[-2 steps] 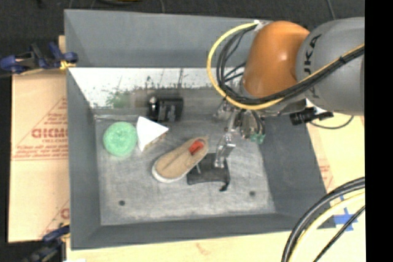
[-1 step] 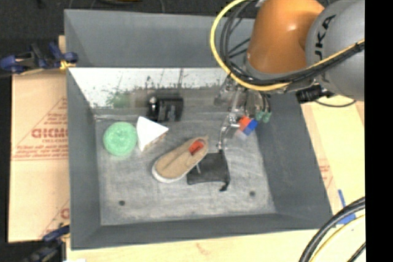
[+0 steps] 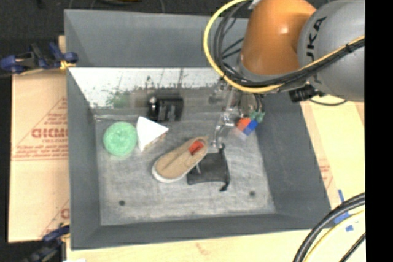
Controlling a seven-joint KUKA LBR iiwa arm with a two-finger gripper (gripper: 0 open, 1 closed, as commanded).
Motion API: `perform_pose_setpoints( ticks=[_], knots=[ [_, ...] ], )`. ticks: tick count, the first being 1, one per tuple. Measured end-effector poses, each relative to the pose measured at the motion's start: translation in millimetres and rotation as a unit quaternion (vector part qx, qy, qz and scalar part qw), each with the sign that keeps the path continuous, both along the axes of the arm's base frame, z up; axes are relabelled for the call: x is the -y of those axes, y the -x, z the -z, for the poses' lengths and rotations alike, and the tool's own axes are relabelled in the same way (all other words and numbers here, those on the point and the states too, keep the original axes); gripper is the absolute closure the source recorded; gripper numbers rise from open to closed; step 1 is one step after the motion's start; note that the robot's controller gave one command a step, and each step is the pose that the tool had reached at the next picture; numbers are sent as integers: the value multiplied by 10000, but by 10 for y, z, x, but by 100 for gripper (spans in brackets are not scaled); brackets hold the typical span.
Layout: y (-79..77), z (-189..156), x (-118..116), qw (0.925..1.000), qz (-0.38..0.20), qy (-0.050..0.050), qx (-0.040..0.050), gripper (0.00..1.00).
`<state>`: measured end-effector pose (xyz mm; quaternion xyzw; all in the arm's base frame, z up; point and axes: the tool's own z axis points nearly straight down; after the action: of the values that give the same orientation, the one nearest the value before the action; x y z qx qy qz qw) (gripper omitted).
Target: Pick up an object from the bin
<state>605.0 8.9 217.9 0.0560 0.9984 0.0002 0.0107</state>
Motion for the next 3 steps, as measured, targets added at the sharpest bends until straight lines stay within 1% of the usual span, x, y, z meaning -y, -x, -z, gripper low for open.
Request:
perform_pose_setpoints(
  ticks=[1,2,3],
  knots=[
    [87,656,-85,9983,-578,9,-65,0],
    [15,1377,-7,9860,-1667,18,-87,100],
    [15,1377,-7,9860,-1667,18,-87,100]
  ],
)
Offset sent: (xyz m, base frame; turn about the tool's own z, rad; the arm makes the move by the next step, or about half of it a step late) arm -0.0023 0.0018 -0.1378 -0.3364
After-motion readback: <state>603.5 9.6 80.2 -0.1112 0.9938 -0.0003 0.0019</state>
